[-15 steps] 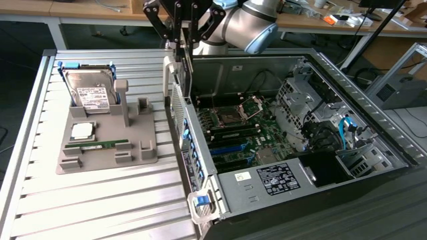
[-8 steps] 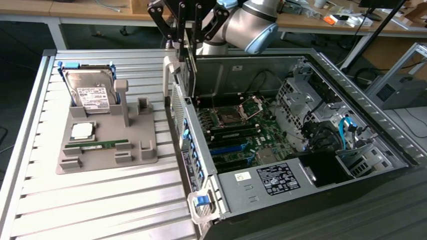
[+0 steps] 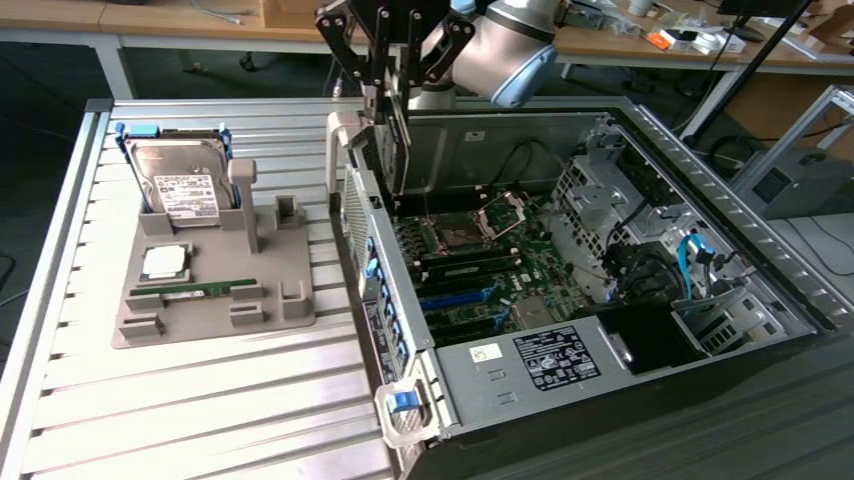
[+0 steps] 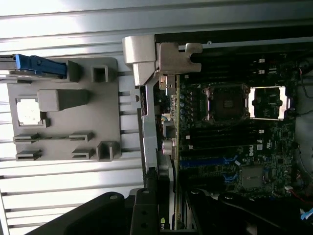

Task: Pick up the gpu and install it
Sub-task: 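Pick up the gpu and move the gpu toward the slot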

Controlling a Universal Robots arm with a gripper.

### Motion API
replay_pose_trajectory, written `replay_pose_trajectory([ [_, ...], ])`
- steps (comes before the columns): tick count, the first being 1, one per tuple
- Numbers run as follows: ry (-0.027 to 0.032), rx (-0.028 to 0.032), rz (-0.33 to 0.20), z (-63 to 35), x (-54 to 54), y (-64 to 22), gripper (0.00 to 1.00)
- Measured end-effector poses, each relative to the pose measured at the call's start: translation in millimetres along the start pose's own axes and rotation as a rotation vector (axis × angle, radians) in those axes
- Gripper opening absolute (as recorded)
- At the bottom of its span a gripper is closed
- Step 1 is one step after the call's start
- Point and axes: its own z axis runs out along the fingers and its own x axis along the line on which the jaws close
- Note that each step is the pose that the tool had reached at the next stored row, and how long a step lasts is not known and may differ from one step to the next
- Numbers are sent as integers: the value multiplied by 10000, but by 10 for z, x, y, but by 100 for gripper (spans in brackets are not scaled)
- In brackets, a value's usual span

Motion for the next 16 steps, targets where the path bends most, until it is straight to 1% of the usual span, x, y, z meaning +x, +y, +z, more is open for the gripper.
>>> replay_pose_trajectory([
  [16, -1, -1, 0, 17, -132, 11, 27],
])
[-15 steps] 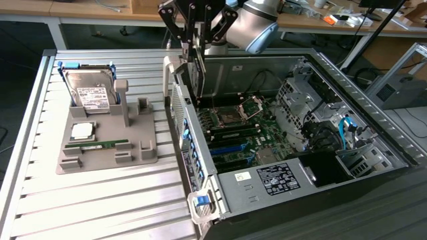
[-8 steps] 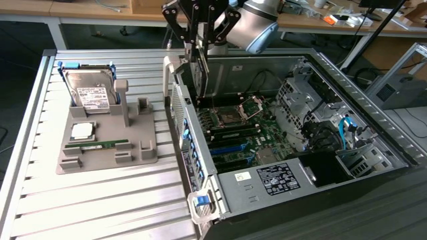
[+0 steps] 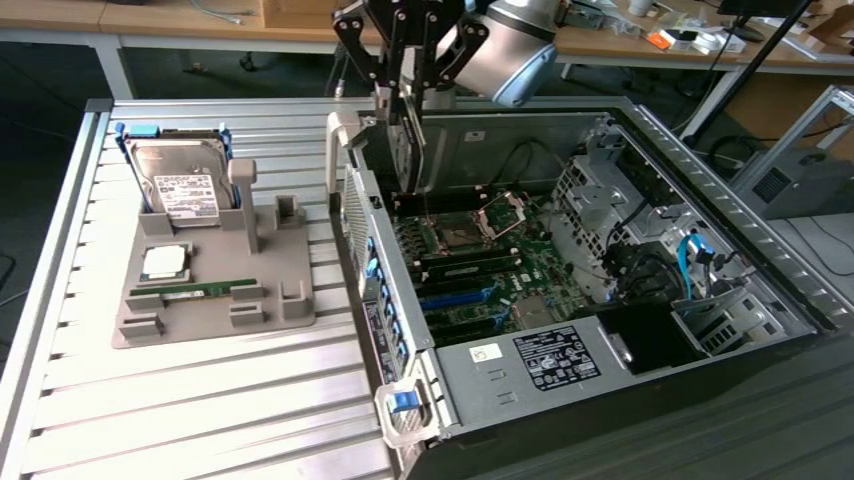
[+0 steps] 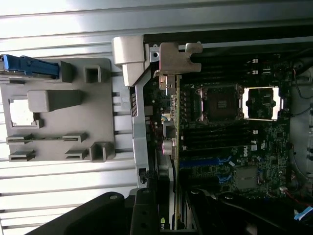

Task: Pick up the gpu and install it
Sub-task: 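Pick up the gpu and move the gpu toward the slot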

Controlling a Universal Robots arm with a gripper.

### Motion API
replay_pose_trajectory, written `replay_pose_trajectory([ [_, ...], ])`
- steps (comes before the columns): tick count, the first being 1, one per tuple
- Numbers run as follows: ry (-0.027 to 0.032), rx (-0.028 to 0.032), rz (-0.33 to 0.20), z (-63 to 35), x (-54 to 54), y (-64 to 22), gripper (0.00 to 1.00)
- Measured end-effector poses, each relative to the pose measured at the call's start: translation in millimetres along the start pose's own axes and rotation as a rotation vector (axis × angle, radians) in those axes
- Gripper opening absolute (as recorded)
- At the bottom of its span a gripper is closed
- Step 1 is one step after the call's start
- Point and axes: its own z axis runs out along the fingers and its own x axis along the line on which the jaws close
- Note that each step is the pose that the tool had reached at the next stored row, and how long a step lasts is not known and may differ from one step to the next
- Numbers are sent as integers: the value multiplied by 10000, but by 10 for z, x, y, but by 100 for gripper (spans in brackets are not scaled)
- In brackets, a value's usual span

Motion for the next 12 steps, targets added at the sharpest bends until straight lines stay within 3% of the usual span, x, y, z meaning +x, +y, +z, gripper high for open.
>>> replay_pose_trajectory([
  [12, 0, 0, -1, 13, -104, 9, 27],
])
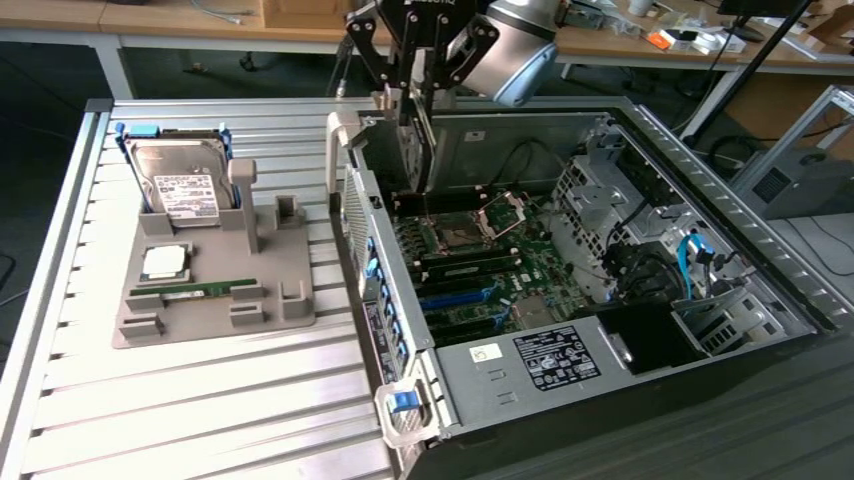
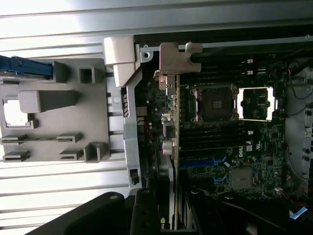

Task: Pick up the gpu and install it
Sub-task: 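Pick up the gpu and move the gpu toward the slot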

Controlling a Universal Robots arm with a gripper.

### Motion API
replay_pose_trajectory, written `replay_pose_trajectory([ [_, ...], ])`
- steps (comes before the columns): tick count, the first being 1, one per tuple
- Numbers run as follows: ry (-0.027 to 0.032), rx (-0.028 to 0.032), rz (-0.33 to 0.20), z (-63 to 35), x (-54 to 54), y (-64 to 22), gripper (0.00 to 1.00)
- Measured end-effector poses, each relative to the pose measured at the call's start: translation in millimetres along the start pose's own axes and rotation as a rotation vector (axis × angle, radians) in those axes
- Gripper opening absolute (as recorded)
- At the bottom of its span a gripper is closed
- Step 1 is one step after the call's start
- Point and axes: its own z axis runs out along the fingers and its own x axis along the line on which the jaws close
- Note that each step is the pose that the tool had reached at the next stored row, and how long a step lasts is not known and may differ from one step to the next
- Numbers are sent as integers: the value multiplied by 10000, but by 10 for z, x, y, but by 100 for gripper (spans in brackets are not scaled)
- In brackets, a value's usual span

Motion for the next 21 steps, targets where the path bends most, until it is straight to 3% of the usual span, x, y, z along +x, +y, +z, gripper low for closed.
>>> replay_pose_trajectory([
  [21, 0, 0, 0, 47, -191, 9, 27],
])
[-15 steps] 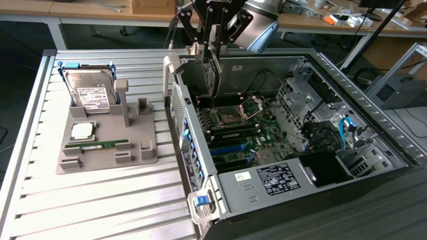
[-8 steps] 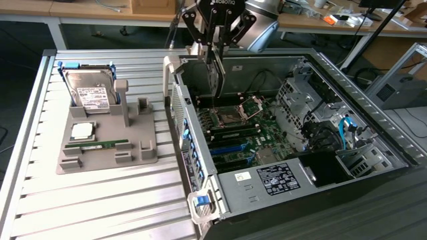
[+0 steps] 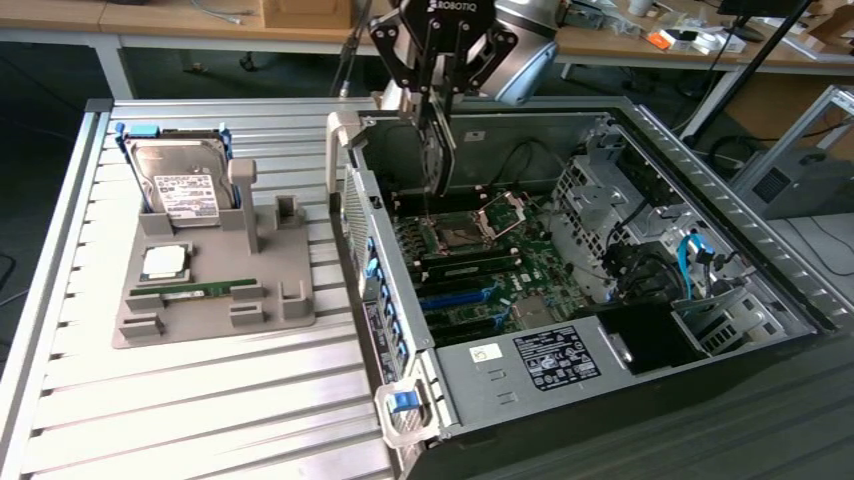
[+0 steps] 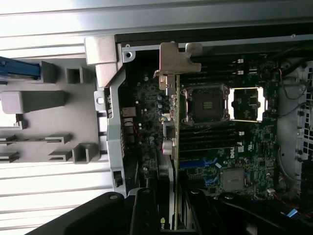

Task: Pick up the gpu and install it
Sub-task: 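Pick up the gpu and move the gpu toward the slot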

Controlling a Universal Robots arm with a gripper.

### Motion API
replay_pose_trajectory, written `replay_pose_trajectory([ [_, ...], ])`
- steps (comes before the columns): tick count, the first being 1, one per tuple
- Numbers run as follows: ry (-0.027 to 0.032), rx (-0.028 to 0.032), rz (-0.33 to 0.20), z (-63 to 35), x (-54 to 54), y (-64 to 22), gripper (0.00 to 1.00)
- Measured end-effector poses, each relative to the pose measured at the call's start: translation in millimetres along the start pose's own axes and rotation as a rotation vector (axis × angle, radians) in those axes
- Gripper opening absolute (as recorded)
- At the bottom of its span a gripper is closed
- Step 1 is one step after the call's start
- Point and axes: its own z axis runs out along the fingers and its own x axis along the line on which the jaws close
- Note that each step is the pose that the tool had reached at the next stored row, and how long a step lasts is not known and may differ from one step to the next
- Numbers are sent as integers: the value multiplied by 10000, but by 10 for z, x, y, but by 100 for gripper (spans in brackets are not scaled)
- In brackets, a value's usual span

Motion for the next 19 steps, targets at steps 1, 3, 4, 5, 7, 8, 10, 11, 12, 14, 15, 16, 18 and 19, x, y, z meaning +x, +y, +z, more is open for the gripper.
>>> replay_pose_trajectory([
  [1, 0, 0, 1, 2, -6, 1, 27],
  [3, 0, 0, 1, 5, -14, 1, 27],
  [4, 0, 0, 1, 7, -17, 1, 27],
  [5, 0, 0, 1, 8, -20, 2, 27],
  [7, 0, 0, 0, 12, -28, 2, 27],
  [8, 0, 0, 1, 13, -32, 3, 27],
  [10, 0, 0, 0, 16, -39, 3, 27],
  [11, 0, 0, 1, 18, -42, 4, 27],
  [12, 0, 0, 0, 19, -45, 4, 27],
  [14, 0, 0, 0, 23, -52, 4, 27],
  [15, 0, 0, 0, 24, -54, 5, 27],
  [16, 0, 0, 0, 26, -57, 5, 27],
  [18, 0, 0, 1, 30, -66, 6, 27],
  [19, 0, 0, 0, 32, -69, 6, 27],
])
